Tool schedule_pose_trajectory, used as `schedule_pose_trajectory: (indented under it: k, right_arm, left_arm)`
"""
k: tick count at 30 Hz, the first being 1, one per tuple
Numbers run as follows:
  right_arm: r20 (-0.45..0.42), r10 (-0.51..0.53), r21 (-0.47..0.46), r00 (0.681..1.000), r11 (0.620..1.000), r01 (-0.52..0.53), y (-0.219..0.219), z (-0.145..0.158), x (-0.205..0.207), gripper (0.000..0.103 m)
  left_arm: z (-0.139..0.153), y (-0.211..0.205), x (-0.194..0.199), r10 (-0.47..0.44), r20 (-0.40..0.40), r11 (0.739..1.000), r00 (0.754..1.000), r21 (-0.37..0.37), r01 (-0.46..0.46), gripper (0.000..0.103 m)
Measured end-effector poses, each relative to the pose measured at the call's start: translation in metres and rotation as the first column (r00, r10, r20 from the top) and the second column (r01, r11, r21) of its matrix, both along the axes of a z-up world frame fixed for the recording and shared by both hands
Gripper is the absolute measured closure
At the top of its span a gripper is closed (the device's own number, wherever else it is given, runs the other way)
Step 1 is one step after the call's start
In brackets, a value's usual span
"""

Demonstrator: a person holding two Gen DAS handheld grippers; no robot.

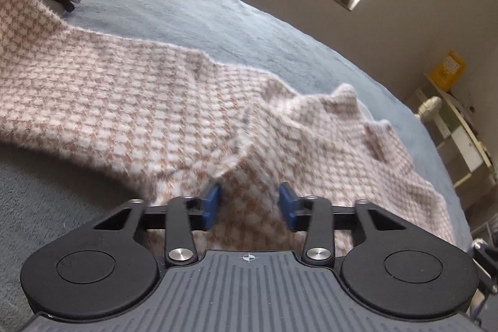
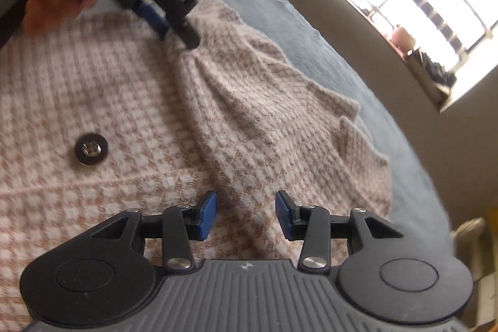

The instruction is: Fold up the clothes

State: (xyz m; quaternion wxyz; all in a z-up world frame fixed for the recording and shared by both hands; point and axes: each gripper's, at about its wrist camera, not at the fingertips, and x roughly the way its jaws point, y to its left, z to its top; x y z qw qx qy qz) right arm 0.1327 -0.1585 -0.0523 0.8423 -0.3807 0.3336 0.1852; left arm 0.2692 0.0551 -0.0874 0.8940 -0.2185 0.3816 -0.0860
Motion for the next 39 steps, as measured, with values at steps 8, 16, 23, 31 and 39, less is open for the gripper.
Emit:
schedule_pose_trajectory:
  k: [8,16,23,31,39]
  right_arm:
    - [0.009,-0.005,-0.013,1.000,1.000,0.005,0.001,0.004,0.015,0.097]
    - [-0.057,-0.033,0.065,0.998,0.997,0.036,-0.001,0.000,0.027,0.096]
    - [-0.063,-0.106,0.194,0.992,0.974,0.116,-0.024,0.026,0.013,0.065]
    - [-0.123,-0.388,0.603,0.913,0.702,0.380,-0.145,0.123,-0.048,0.065]
    - [-0.315,-0.564,0.667,0.764,0.441,0.600,-0.217,0.103,-0.044,0.074]
  left_arm:
    - [0.011,0.000,0.001,0.025,0.048,1.000,0.999,-0.018,-0.024,0.082]
    - [-0.003,0.002,0.016,0.030,-0.024,1.000,0.999,0.007,-0.030,0.078]
    - [0.003,0.014,0.004,0.057,-0.002,0.998,0.998,-0.042,-0.057,0.065]
    - [0.032,0.018,-0.023,0.163,0.173,0.983,0.971,0.060,-0.175,0.054]
    - [0.030,-0.070,-0.032,-0.140,0.189,0.964,0.972,0.250,0.090,0.055]
